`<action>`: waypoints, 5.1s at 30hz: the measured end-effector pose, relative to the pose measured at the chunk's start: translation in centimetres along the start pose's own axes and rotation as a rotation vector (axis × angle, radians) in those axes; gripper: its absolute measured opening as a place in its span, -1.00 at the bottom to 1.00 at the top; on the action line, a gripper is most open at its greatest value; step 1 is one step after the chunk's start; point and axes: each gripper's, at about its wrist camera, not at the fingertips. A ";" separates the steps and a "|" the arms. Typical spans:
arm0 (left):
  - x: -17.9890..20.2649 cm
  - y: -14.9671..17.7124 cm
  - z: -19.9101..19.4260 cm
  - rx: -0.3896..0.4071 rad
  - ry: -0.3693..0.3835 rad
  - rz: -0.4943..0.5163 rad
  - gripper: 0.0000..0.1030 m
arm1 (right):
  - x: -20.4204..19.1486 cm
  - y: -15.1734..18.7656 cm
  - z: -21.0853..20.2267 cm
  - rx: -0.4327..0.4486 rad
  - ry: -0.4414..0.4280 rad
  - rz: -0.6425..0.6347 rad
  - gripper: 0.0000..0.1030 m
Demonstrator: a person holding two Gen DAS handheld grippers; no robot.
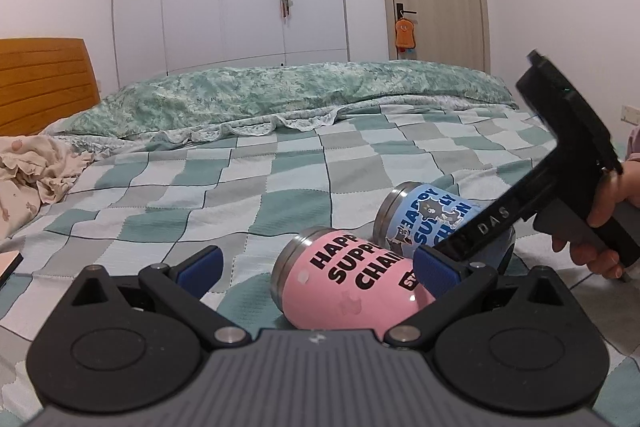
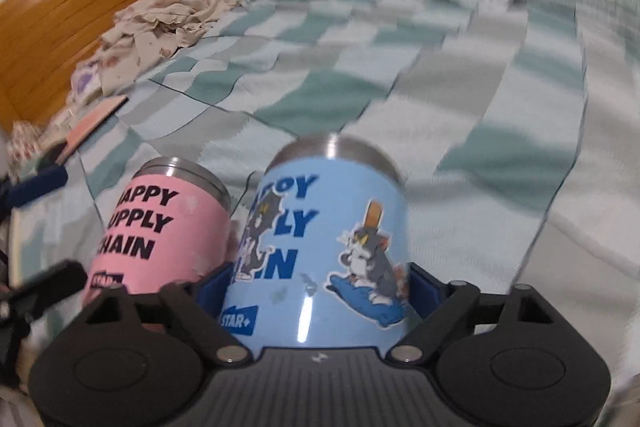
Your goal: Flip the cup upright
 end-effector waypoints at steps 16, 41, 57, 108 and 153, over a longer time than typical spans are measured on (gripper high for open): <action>0.7 -0.8 -4.0 0.032 0.014 -0.017 1.00 | -1.2 1.0 -4.2 0.122 0.033 0.098 0.65; 7.8 2.2 -16.6 -0.017 0.109 -0.049 1.00 | -6.3 19.2 -21.6 0.165 0.206 0.380 0.65; 8.9 2.3 -19.5 -0.038 0.078 -0.057 1.00 | -6.2 19.6 -21.8 0.167 0.206 0.381 0.97; 21.0 -2.1 -8.1 -0.465 0.020 -0.205 0.68 | 6.4 24.7 -36.3 0.573 0.300 0.059 1.00; 20.4 -5.8 -16.1 0.254 -0.067 -0.076 1.00 | 2.6 23.7 -37.5 0.776 0.368 -0.126 1.00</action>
Point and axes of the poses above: each gripper's, at about its wrist camera, not at the fingertips, and z roughly the way its jaws point, x to its right, y to its underside, and after that the axes turned 13 degrees about x, right-handed
